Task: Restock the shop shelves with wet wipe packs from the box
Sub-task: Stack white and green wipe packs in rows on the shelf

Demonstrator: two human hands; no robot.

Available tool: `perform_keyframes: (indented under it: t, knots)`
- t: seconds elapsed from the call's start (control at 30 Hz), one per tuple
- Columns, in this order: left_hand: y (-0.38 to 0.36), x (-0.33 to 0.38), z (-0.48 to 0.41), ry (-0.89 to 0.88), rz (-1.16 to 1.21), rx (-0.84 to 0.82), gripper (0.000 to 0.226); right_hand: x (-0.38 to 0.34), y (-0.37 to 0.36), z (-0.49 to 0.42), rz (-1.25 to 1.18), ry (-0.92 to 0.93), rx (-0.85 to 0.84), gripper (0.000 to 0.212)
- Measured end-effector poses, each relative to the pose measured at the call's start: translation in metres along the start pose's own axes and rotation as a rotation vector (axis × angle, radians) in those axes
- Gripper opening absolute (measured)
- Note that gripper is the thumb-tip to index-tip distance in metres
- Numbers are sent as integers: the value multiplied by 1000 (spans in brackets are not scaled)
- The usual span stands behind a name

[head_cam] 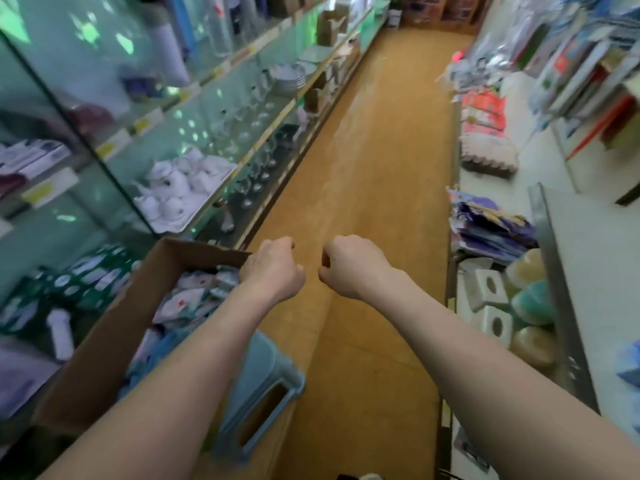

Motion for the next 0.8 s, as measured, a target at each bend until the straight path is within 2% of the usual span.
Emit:
perform_keyframes:
  t: [0.2, 0.37, 0.5, 0.8]
  knots:
    - [6, -103, 23, 152, 58, -47, 32, -90, -30, -31, 30, 147, -54, 11]
    - [0, -177, 39, 285, 112, -74, 45, -143, -58, -61, 81, 239, -132, 30]
    - [-16, -234, 44, 436, 188, -126, 48, -168, -82, -88, 138, 278, -196, 29]
    - [-69, -315, 40, 642, 376, -147, 47, -206, -166, -158, 213, 333, -420, 37]
Point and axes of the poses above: each hand's wrist, its own z-axis away from the middle knuckle, its own y-axis out of the back of the hand, x = y × z, the point moved 2 cm from there along -z, towards the middle knuckle, and after that the axes turned 14 degrees about -x, right-handed, at the moved point
